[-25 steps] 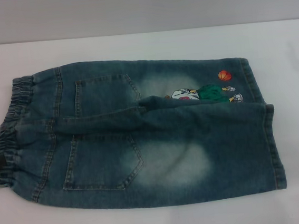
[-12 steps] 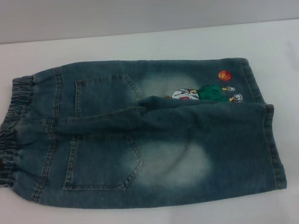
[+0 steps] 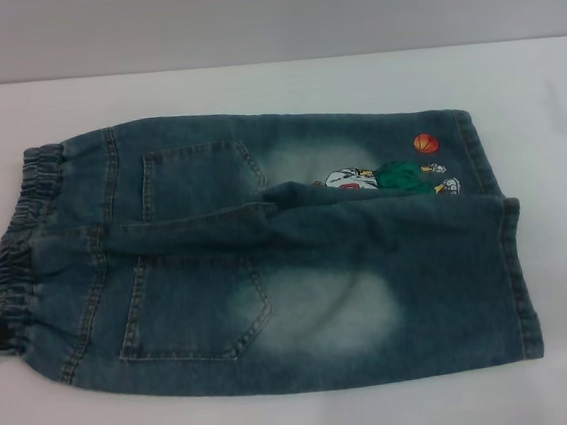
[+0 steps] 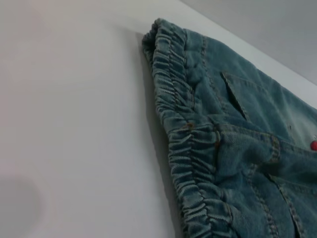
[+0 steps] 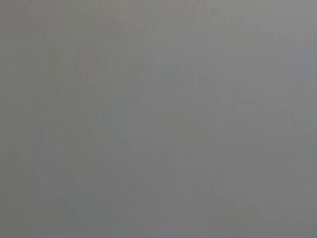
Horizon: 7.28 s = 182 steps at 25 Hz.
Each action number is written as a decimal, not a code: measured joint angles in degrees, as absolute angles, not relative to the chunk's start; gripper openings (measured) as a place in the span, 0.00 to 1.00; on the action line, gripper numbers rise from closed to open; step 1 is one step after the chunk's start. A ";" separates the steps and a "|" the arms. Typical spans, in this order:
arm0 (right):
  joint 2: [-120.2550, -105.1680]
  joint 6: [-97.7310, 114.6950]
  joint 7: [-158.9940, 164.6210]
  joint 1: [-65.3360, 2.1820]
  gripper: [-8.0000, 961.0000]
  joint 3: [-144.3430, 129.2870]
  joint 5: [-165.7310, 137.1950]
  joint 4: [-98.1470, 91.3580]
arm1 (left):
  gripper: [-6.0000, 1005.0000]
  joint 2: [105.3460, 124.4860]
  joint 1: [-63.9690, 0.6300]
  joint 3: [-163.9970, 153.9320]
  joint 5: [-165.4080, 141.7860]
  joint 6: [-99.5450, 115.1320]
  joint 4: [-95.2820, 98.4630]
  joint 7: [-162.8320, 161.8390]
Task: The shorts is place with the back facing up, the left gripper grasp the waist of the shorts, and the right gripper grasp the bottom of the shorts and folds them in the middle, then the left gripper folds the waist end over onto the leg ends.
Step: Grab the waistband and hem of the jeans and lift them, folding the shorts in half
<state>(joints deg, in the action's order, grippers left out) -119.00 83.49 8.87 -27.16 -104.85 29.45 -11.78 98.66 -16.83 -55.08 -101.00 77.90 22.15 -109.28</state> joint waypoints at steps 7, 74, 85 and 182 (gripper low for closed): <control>-119.00 83.40 8.87 -27.23 0.74 -104.85 29.30 -11.78 | 0.77 99.09 -17.12 -55.06 -101.31 78.18 22.24 -109.34; -119.00 81.47 8.79 -27.34 0.74 -103.98 29.26 -11.66 | 0.77 102.17 -20.83 -51.45 -106.56 79.71 25.61 -112.66; -118.87 80.48 8.79 -27.84 0.74 -103.97 29.53 -11.69 | 0.77 102.19 -20.53 -50.26 -108.58 81.28 25.92 -113.11; -101.37 101.35 106.40 -37.47 0.74 -63.15 -131.18 -29.30 | 0.09 108.45 -19.34 -40.43 -108.49 82.17 33.31 -106.78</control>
